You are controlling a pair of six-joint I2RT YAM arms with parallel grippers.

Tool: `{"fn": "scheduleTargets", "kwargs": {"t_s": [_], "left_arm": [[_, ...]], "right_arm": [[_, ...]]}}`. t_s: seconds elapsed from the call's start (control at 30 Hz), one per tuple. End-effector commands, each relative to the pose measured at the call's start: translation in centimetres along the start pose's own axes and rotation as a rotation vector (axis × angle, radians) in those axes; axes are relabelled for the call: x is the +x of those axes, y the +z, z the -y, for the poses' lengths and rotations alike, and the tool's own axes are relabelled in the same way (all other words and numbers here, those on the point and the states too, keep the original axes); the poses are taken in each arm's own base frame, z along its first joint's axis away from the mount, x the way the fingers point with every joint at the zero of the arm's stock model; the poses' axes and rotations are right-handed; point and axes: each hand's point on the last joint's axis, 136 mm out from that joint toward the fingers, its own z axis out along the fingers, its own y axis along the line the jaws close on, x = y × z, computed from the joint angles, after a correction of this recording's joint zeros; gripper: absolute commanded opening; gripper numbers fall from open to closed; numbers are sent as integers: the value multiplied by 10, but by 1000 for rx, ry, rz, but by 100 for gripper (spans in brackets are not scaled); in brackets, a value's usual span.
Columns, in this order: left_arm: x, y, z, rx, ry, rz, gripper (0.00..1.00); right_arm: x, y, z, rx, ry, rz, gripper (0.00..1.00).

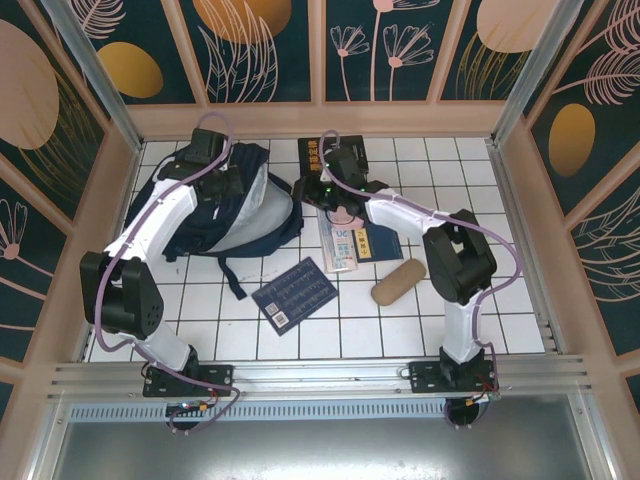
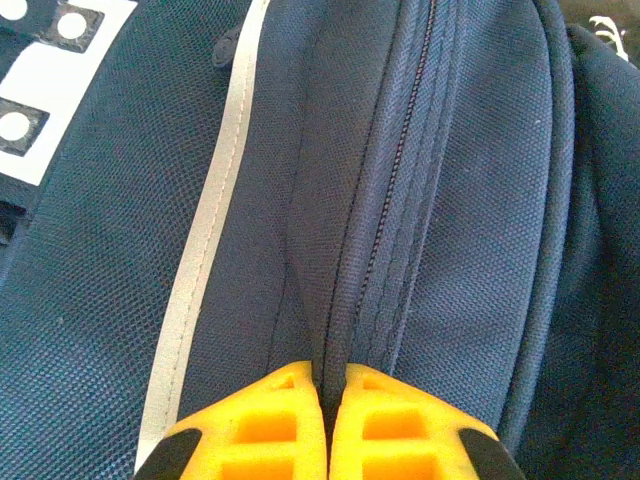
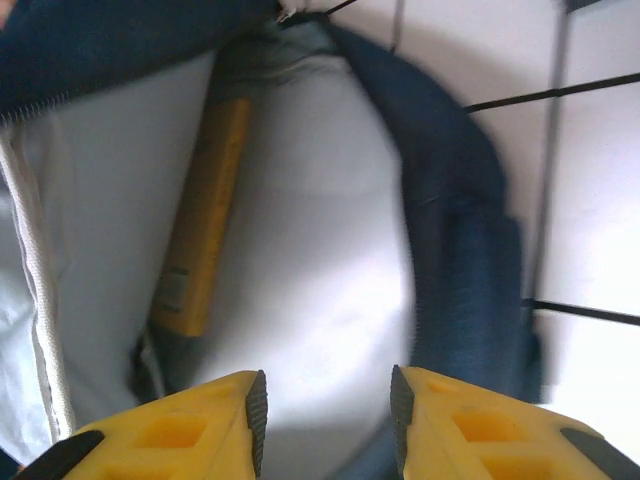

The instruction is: Pack books, pencil case, and school supplies into a backpack

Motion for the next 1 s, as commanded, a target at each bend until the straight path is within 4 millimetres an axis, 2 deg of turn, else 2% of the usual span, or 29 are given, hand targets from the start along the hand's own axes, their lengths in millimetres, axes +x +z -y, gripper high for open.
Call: {"fn": "scheduleTargets", "kwargs": {"t_s": [0.0,0.07,0.17,0.23,0.37,0.4,0.47,0.73,0.87,0.97], "left_arm": [[-9,1,2,36,-4,46,9],[-6,6,7,69,-18,33,19],[-5,12,23,160,-58,21,40],[-8,15,32,206,-77,16,44],[-24,17,48,280,-112,39,47],[-22,30,49,280,-121,20,47],[-29,37,54,302,-133,21,47],[-45,70,69,341,-192,12,47],[-51,89,79,352,-201,3,48],[-58,103,86,360,-203,1,48]], "right_arm": [[-16,-22,36,134,-35,37,40],[-25,-30,53,173,-28,53,39],[-44,-41,83,223,6,80,40],[-54,-46,98,251,19,99,40],[-76,-44,123,288,21,111,40],[-80,-41,128,292,16,109,40],[-88,-33,138,309,6,102,40],[-130,12,158,321,-83,82,39],[-139,37,168,327,-95,62,38],[-132,46,171,324,-98,39,39]]}}
